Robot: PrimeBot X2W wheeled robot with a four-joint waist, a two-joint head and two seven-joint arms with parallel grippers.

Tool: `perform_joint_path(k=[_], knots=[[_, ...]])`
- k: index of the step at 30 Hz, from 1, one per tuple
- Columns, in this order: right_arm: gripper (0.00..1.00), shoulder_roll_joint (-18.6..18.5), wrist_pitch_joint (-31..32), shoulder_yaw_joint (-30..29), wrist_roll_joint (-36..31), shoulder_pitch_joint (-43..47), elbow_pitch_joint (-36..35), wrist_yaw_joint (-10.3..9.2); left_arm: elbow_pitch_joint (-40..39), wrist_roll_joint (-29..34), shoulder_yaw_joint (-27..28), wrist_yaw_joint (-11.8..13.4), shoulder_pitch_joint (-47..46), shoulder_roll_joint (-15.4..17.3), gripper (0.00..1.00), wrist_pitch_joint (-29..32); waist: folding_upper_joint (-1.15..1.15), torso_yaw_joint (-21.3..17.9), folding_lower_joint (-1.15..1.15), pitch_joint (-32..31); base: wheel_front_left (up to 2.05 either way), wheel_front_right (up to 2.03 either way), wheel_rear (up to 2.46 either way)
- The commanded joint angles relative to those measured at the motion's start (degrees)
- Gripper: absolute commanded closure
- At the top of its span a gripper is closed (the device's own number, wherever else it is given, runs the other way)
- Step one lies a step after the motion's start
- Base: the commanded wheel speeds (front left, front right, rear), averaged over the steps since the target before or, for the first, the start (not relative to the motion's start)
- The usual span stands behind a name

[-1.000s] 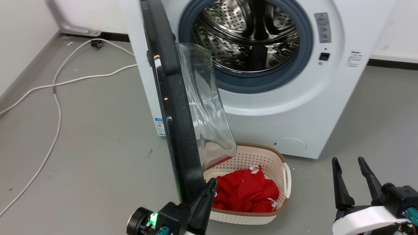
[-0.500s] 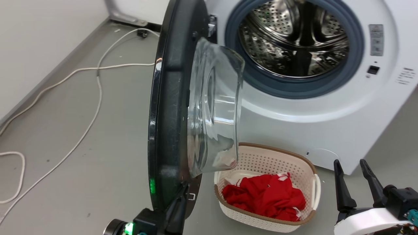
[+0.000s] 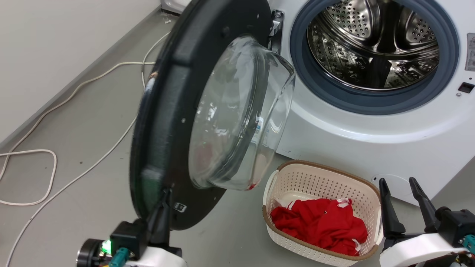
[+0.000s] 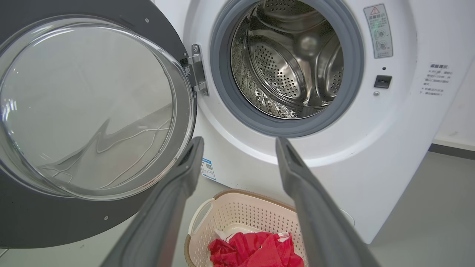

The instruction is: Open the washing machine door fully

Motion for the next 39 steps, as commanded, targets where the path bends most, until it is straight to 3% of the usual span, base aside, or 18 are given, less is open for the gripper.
perform_joint_path(k=[1,8,22,29,39], knots=[[0.00,0.1,0.3,0.1,-0.4,-0.8,-0.4,-0.04,0.8,-0.2,1.1,0.4,-1.3,0.4,1.00,-0.5,0.00,-0.2,0.00,0.4,0.00,0.00,0.00],[0.00,0.1,1.0,-0.2,-0.8,-1.0,-1.1,-0.04,4.3,-2.3,6.2,1.8,-4.2,1.4,1.00,-3.0,0.00,-1.5,0.00,2.2,0.00,0.00,0.00],[0.00,0.1,2.5,-0.5,-2.6,-3.6,-2.9,-0.04,15.0,-8.0,15.9,0.6,-12.2,3.6,1.00,-7.6,0.00,-3.4,0.00,7.6,0.00,0.00,0.00],[0.00,0.1,3.4,-0.2,-3.2,-5.1,-3.1,-0.04,25.4,-10.5,21.1,-3.6,-19.5,7.0,1.00,-8.9,0.00,-4.4,0.00,10.2,0.00,0.00,0.00],[0.00,0.1,3.2,0.4,-3.9,-5.9,-2.8,-0.04,33.7,-10.0,25.5,-6.8,-25.9,10.0,1.00,-9.3,0.00,-5.1,0.00,12.2,0.00,0.00,0.00]])
